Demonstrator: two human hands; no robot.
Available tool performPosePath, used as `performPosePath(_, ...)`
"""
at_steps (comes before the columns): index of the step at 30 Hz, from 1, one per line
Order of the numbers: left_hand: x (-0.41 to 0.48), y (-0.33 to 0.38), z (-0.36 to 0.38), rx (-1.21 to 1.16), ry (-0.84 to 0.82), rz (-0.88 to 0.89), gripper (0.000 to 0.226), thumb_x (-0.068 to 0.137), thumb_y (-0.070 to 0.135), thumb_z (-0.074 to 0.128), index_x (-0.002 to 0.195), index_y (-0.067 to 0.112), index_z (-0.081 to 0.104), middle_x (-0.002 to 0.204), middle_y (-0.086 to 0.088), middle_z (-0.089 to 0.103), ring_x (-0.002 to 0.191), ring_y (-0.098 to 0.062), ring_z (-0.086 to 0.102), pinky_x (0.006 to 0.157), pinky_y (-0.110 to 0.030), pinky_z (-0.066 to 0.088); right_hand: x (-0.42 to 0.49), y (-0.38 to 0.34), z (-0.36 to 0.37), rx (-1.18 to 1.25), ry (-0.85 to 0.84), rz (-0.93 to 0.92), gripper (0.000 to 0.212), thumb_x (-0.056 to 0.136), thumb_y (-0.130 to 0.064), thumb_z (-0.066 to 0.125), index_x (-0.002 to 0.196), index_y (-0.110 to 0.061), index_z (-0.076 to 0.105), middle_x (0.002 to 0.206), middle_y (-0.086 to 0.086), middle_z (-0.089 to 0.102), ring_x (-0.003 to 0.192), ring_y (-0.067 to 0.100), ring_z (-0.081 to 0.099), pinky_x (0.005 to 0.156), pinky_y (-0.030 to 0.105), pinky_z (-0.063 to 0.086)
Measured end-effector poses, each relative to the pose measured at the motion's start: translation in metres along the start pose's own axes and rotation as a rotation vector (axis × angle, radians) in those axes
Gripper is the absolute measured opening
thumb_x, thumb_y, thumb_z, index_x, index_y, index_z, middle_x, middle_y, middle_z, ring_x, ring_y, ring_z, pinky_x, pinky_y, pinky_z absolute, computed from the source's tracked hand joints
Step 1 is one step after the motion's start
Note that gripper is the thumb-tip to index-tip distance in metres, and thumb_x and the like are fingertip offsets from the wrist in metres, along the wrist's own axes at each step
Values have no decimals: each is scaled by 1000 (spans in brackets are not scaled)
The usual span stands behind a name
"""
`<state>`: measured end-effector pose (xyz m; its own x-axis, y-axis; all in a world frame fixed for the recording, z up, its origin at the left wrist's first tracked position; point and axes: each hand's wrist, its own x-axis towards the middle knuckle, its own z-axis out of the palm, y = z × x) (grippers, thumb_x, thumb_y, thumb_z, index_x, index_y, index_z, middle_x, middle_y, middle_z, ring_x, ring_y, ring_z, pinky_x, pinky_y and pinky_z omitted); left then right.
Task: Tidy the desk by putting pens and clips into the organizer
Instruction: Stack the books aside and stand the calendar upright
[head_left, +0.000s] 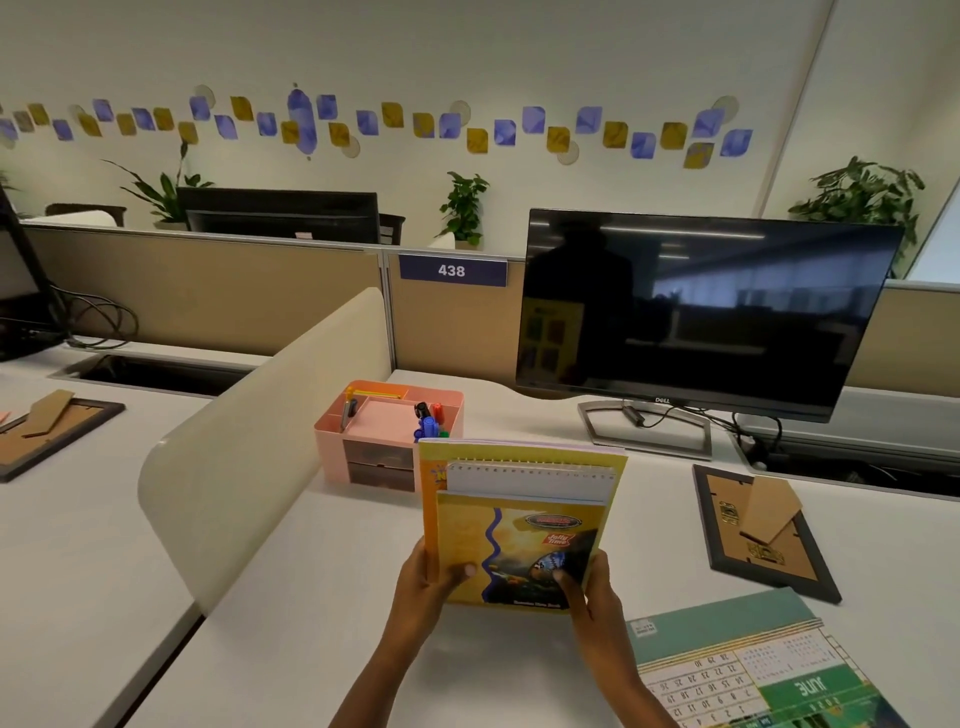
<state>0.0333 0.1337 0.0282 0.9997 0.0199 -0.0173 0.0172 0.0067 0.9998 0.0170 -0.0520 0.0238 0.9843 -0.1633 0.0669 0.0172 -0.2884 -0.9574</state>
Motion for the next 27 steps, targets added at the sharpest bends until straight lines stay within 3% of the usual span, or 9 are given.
performPosePath(5, 3, 0, -13, 50, 7, -53, 108, 20, 82, 68, 110, 27, 46, 105, 6, 60, 94, -9, 61, 61, -15, 54, -1, 4, 8, -53, -26, -8, 20, 91, -14, 49, 105, -19, 36, 108, 4, 55, 98, 22, 59, 64, 13, 53)
performPosePath(8, 1, 0, -27, 91, 5, -102, 116, 14, 85, 65, 111, 27, 43, 101, 10, 59, 90, -9, 61, 58, -16, 53, -6, 4, 19, -40, -68, 34, 20, 91, -15, 49, 106, -19, 36, 110, 6, 55, 93, 19, 57, 58, 6, 50)
performPosePath(12, -7, 3, -46, 121, 8, -152, 122, 7, 85, 64, 112, 26, 41, 98, 13, 57, 86, -8, 60, 53, -14, 52, -12, -2, 34, -31, -129, 56, 21, 92, -19, 47, 108, -21, 34, 106, 1, 53, 87, 13, 57, 55, 8, 50)
performPosePath(16, -16, 5, -69, 144, 0, -219, 124, 6, 82, 67, 114, 26, 42, 101, 9, 59, 88, -12, 62, 56, -16, 52, -17, -5, 51, -54, -183, 62, 22, 92, -20, 48, 107, -22, 33, 108, 0, 52, 95, 15, 55, 62, 11, 51)
performPosePath(20, -21, 8, -94, 205, 3, -267, 129, 5, 82, 67, 116, 23, 41, 104, 3, 59, 88, -14, 62, 59, -18, 52, -24, -12, 71, -62, -254, 91, 23, 91, -22, 49, 107, -21, 32, 108, 0, 51, 93, 12, 54, 59, 7, 49)
performPosePath(27, -27, 9, -131, 285, 18, -336, 133, 3, 81, 68, 116, 15, 44, 101, 0, 61, 86, -15, 63, 59, -18, 52, -29, -17, 107, -106, -320, 150, 41, 88, -26, 54, 122, -10, 38, 128, 10, 53, 107, 19, 54, 90, 27, 48)
